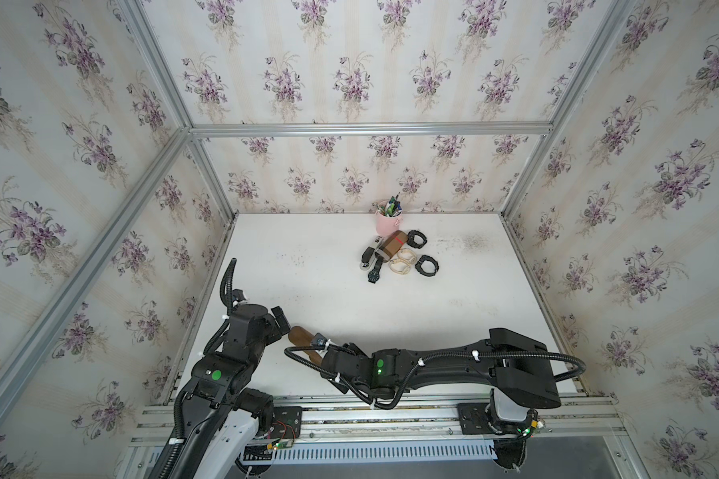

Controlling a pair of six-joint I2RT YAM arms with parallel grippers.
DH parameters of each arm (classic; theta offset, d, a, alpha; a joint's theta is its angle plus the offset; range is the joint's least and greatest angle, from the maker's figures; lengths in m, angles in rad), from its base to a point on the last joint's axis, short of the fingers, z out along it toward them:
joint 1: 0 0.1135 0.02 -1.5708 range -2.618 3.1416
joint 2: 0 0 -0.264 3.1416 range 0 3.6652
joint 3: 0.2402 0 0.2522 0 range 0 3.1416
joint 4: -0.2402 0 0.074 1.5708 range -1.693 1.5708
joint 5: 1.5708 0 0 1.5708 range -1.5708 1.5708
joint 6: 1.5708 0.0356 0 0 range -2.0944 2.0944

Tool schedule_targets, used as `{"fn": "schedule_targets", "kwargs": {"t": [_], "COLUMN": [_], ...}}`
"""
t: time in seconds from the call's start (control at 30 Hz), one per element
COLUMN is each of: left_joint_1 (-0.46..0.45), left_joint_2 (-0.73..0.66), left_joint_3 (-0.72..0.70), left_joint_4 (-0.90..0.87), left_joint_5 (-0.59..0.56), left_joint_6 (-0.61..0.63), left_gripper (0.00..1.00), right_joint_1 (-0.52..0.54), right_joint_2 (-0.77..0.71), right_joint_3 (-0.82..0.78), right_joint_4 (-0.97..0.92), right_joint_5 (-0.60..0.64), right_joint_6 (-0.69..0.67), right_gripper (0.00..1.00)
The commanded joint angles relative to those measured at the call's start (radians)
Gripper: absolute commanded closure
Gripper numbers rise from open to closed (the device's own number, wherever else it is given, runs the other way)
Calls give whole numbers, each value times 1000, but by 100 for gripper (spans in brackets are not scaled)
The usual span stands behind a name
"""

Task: Place watch on stand
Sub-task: Move the stand to the center of the board.

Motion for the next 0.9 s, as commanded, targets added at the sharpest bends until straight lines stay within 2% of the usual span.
{"fn": "schedule_targets", "kwargs": {"t": [0.0, 0.2, 0.43, 0.67, 0.87], "left_joint_1": [1, 1, 2, 1, 1], "left_joint_2": [16, 44, 86, 133, 178], "left_joint_3": [-2, -14, -39, -59, -65], "left_joint_4": [30, 79, 146, 207, 243], "left_joint_5": [13, 69, 156, 247, 287], "left_joint_6": [1, 27, 51, 64, 73], "left_gripper": [0, 0, 0, 0, 0], "right_joint_1": [-18, -108, -264, -380, -425], "right_joint_2": [-25, -140, -232, -188, -97], "right_joint_3": [-24, -121, -186, -134, -52], "right_joint_4": [-35, -11, 52, 71, 66], "right_joint_5": [17, -6, -146, -230, -273], "right_joint_6": [5, -34, -177, -310, -361], "right_gripper": [67, 69, 71, 74, 75]}}
